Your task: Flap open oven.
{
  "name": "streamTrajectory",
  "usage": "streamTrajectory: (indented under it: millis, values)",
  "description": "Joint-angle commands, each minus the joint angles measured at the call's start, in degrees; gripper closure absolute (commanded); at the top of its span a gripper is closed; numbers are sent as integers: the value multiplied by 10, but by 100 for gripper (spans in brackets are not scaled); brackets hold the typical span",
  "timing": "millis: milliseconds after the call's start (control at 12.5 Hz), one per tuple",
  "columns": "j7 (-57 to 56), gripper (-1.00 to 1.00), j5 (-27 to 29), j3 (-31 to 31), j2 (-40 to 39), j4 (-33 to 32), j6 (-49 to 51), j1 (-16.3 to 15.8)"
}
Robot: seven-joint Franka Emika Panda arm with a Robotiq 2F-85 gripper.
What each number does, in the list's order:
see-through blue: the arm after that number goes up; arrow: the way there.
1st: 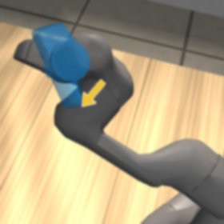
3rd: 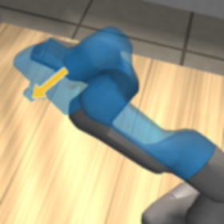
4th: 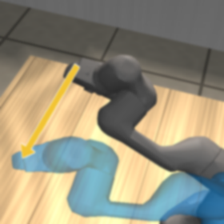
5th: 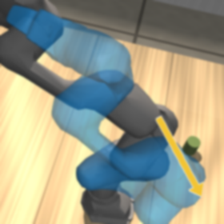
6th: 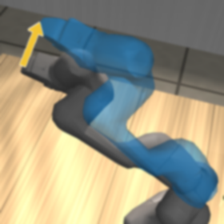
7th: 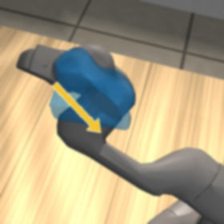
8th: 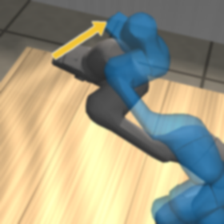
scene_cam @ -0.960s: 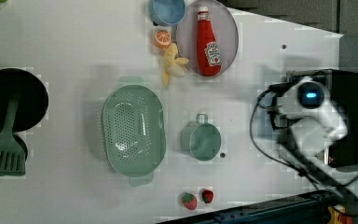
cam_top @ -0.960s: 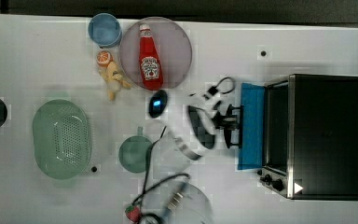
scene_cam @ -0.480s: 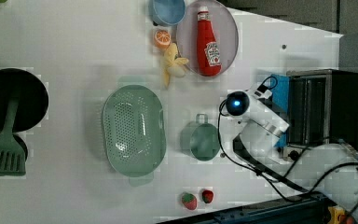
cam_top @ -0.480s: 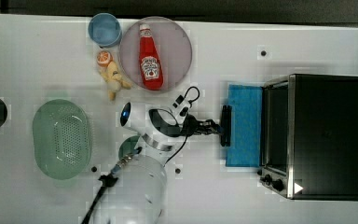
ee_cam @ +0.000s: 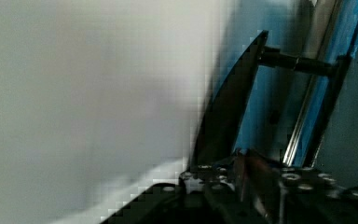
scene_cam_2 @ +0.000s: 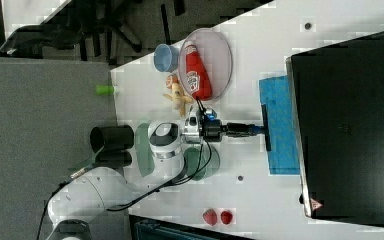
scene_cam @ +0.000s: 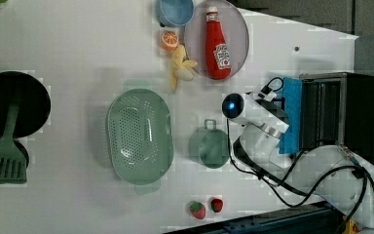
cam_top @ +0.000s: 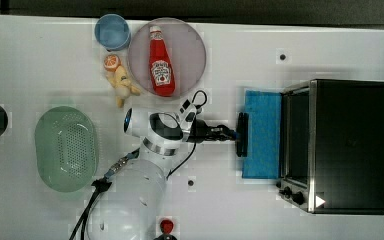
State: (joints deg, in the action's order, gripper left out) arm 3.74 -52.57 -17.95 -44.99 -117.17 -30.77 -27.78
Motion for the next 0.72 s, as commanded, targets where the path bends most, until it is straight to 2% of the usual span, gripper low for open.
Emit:
streamTrajectory:
  millis: [80,240,720]
  values:
    - [39,65,6,-9,43,19,-28,9]
    - [31,65,50,-9,77,17,-50,12]
    - [13,65,232,-18,211,17,-66,22]
